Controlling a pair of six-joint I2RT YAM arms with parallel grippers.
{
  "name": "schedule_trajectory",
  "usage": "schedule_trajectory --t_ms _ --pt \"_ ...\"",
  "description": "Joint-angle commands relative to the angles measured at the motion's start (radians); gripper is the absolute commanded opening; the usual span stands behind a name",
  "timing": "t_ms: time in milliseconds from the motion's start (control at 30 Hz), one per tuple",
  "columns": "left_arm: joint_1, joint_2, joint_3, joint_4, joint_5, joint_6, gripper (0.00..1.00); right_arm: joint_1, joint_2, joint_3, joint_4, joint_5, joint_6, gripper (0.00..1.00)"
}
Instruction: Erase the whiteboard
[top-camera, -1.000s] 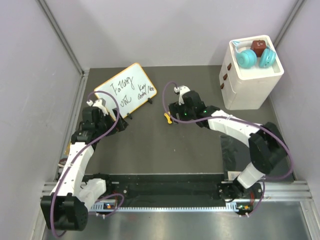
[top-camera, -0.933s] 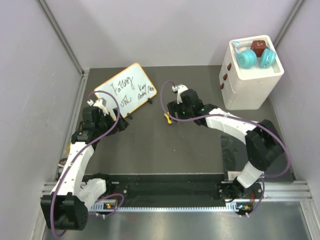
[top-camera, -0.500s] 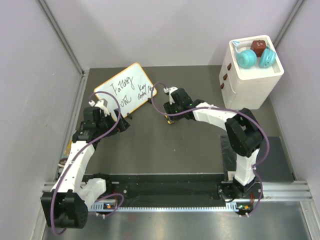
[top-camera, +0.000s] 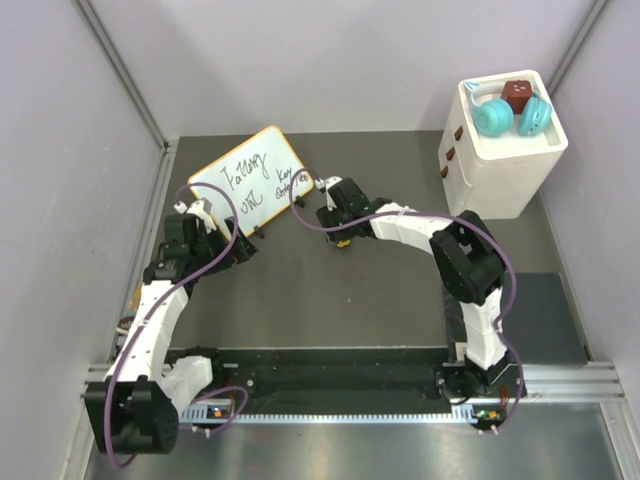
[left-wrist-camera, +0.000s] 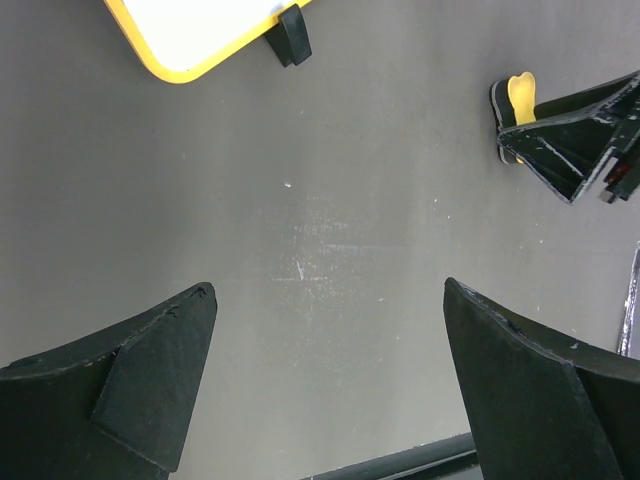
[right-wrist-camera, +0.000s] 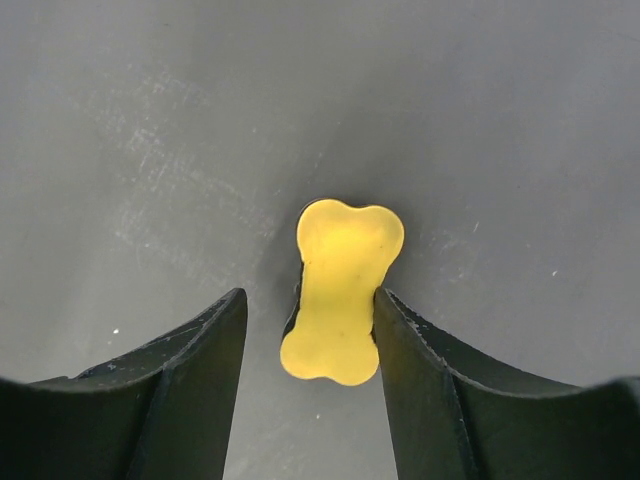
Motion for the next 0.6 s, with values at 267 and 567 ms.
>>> schedule_trajectory --t_ms 267,567 --pt "0.024 0.013 -0.006 0.052 0.032 -0.014 0.99 0.015 0.024 0.035 -0.006 0.064 -0.014 0.54" --pt "0.033 0.017 -0.006 0.052 0.032 -0.011 0.99 0.015 0.072 0.030 -0.002 0.096 -0.008 0.37"
